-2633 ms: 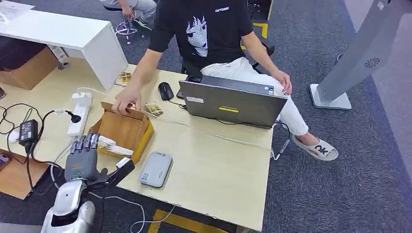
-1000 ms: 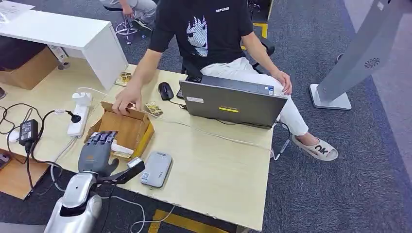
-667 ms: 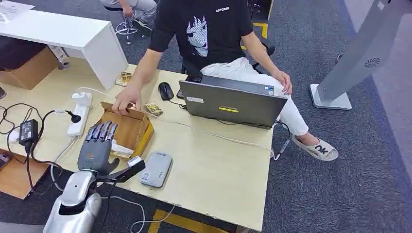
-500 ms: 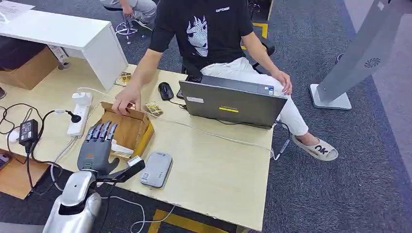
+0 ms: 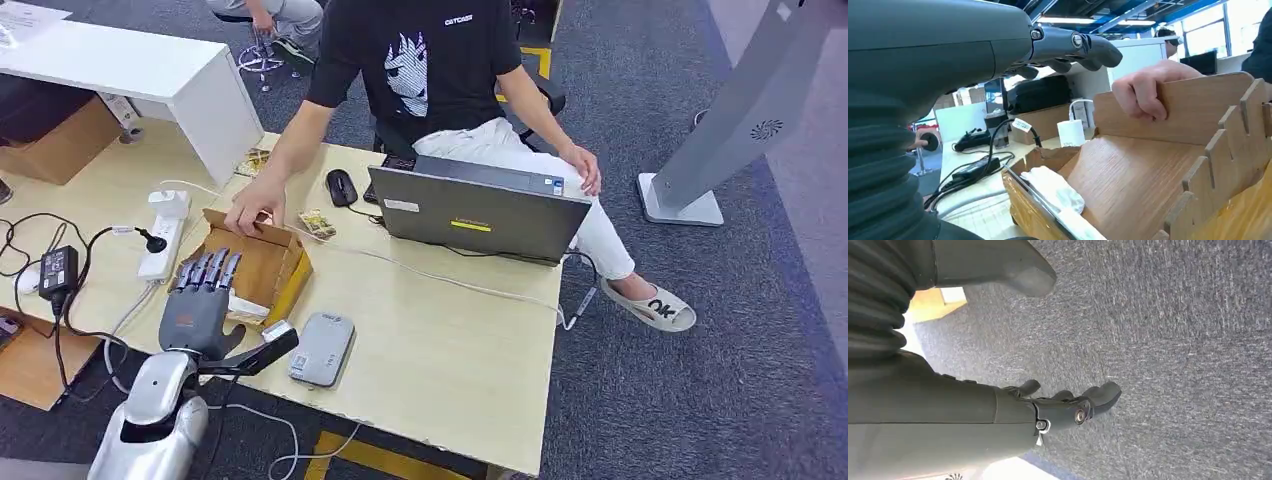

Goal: Pass the card to the sensor for recognition and then transmit it.

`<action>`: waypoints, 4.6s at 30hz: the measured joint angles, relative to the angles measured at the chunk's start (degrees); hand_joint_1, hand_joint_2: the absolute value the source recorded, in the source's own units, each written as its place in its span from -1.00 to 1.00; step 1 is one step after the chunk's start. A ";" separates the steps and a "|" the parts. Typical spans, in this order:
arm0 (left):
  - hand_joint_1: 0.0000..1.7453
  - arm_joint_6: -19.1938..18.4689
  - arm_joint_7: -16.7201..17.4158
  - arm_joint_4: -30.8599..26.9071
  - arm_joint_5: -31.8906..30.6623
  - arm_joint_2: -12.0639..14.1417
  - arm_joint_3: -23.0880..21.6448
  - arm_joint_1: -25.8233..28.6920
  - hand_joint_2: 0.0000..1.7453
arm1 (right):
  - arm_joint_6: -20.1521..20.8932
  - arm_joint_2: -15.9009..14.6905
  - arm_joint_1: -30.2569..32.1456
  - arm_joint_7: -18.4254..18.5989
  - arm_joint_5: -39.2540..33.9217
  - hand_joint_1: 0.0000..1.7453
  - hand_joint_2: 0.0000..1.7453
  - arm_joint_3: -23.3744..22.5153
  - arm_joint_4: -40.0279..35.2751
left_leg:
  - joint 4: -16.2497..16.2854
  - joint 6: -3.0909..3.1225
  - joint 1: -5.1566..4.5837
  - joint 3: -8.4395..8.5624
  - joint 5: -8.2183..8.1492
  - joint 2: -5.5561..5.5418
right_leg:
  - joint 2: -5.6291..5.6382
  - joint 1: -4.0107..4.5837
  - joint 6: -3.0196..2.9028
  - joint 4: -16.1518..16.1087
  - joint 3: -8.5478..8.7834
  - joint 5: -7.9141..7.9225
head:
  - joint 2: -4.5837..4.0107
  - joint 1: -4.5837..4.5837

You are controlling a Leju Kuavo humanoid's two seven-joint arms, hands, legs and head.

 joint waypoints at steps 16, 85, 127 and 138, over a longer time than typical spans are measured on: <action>1.00 -2.43 -2.01 1.88 0.00 -1.38 0.15 -0.17 1.00 | 0.04 0.00 0.03 0.53 0.39 -1.00 1.00 0.09 -0.33 | 0.00 0.00 0.00 0.00 0.00 0.00 | 0.00 0.00 0.00 0.00 0.00 0.00 | 0.00 0.00; 0.96 -7.21 2.30 -14.25 0.00 9.66 -0.98 -15.91 1.00 | -0.41 0.00 -0.14 1.94 0.96 -1.00 1.00 1.11 -0.79 | 0.14 -0.29 0.40 -0.42 0.35 -0.07 | -0.08 0.40 -0.33 0.15 -0.41 0.25 | 0.00 0.07; -1.00 -7.52 4.24 -18.51 0.00 8.87 -3.54 -12.13 1.00 | -1.27 0.00 -0.16 4.79 -1.20 -1.00 1.00 1.68 -0.81 | 0.14 -0.30 0.40 -0.43 0.34 -0.06 | -0.07 0.40 -0.33 0.14 -0.42 0.25 | 0.00 0.04; -1.00 -7.06 4.04 -20.39 0.00 8.41 -3.54 -9.69 1.00 | -1.20 0.00 -0.22 4.83 -1.07 -1.00 1.00 2.40 -0.81 | 0.14 -0.30 0.40 -0.44 0.34 -0.06 | -0.08 0.40 -0.34 0.14 -0.42 0.24 | 0.00 0.04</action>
